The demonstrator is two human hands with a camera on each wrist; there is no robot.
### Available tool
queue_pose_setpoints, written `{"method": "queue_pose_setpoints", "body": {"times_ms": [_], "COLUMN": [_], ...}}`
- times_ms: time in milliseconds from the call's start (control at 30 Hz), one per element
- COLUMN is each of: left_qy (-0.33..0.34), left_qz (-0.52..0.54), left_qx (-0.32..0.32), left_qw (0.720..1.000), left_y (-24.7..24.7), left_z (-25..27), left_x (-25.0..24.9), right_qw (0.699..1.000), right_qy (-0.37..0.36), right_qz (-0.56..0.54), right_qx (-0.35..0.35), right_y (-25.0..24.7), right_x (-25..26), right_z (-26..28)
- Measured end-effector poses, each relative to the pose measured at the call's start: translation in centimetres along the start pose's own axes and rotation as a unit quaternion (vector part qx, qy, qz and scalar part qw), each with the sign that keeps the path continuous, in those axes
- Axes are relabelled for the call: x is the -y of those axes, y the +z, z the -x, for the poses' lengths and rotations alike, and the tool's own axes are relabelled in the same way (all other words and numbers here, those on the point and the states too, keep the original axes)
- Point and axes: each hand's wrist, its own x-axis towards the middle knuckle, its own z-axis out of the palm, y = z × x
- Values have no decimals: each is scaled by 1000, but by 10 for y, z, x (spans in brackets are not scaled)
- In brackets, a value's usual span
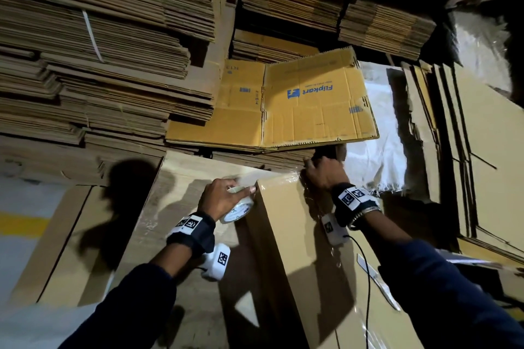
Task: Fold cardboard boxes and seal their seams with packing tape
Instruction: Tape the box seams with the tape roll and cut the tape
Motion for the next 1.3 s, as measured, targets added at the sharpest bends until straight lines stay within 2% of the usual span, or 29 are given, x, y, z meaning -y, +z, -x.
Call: {"method": "queue_pose_setpoints", "body": {"times_ms": [67, 167, 333, 433, 600, 733, 800, 833, 900, 967, 1033, 1100, 1200, 1300], "left_qy": [-1, -2, -11, -14, -16, -5, 8, 11, 2, 0, -5, -14, -9, 4], "left_qz": [1, 4, 10, 2, -16, -37, -48, -55, -48, -30, -15, -16, -51, -67], "left_qx": [-4, -12, -14, -27, -19, -13, -15, -15, -19, -20, -20, -22, -21, -20], "left_qw": [1000, 1000, 1000, 1000, 1000, 999, 999, 998, 999, 999, 1000, 1000, 998, 998], "left_y": [1, 3, 3, 3, 2, -3, -2, -1, 1, 3, 5, 7, 8, 10], "left_z": [3, 6, 8, 9, 9, 10, 11, 12, 15, 17, 18, 19, 19, 20], "left_x": [-2, -3, -6, -6, -5, -3, -3, -5, -5, -1, 2, 2, -5, -10], "right_qw": [996, 991, 990, 979, 970, 959, 958, 958, 956, 955, 959, 966, 979, 987], "right_qy": [-34, -53, -33, -82, -126, -182, -215, -225, -207, -182, -153, -119, -62, 3], "right_qz": [64, 115, 114, 152, 136, 143, 64, -10, -160, -228, -238, -231, -194, -156], "right_qx": [44, 44, 70, 104, 155, 163, 179, 180, 134, 61, 20, 10, 23, 34], "right_y": [12, 27, 29, 32, 31, 31, 31, 31, 24, 12, -1, -11, -14, -9], "right_x": [14, 34, 63, 84, 126, 134, 124, 115, 95, 63, 21, -27, -93, -134], "right_z": [-1, 8, 10, 13, 30, 41, 44, 46, 55, 68, 87, 111, 153, 196]}}
